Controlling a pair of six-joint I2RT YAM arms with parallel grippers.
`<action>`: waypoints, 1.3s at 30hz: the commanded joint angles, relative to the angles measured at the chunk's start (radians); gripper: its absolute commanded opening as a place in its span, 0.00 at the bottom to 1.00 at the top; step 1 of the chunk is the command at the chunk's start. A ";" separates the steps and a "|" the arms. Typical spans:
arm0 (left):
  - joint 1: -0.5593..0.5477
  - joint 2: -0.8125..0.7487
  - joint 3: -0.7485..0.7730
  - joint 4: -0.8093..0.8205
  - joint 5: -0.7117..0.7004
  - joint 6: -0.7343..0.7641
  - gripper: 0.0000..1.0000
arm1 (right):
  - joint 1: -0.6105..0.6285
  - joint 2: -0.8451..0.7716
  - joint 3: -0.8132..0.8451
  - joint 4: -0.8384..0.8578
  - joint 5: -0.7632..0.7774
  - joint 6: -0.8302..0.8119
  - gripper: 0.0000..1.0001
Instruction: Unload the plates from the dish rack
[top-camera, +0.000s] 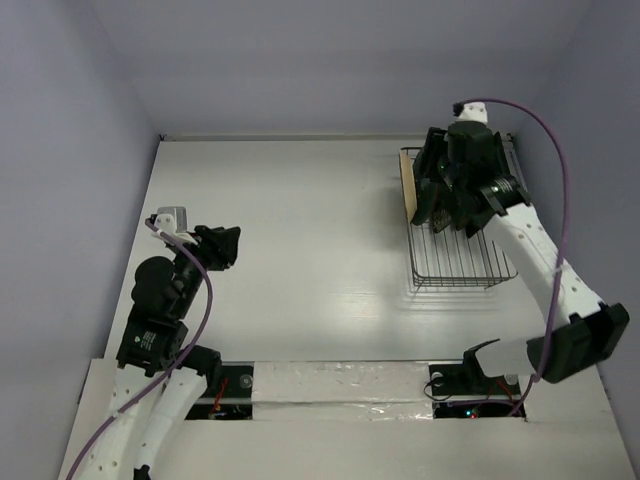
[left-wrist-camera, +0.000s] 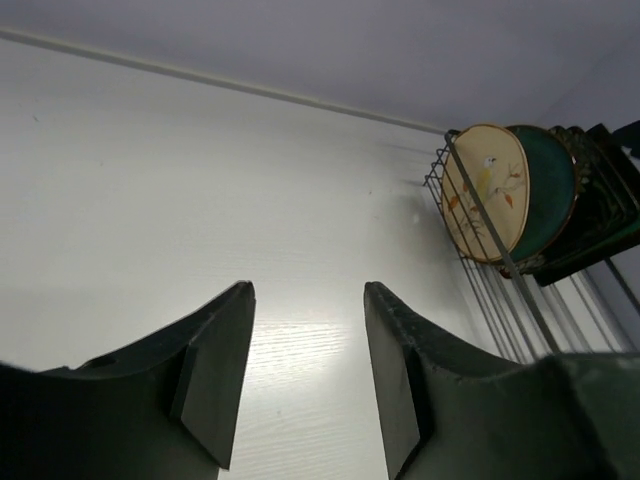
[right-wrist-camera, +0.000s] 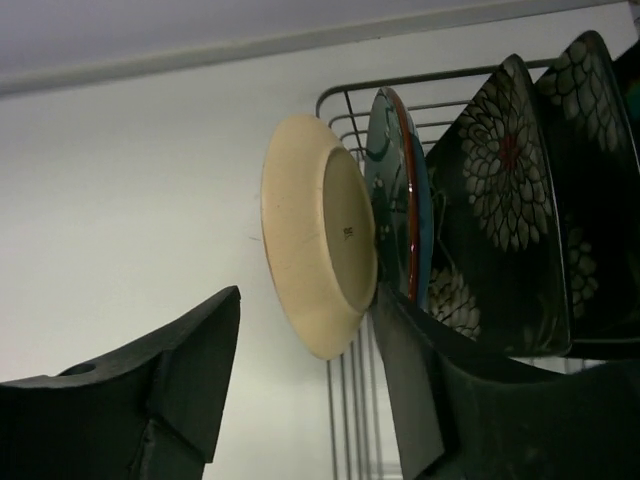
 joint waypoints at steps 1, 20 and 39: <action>-0.004 -0.011 0.000 0.016 -0.019 -0.002 0.46 | 0.041 0.068 0.115 -0.038 0.083 -0.071 0.65; -0.014 -0.036 -0.003 0.024 -0.021 0.005 0.54 | 0.109 0.528 0.357 -0.138 0.373 -0.125 0.52; -0.032 -0.060 -0.001 0.022 -0.031 0.010 0.54 | 0.264 0.602 0.493 -0.094 0.810 -0.358 0.00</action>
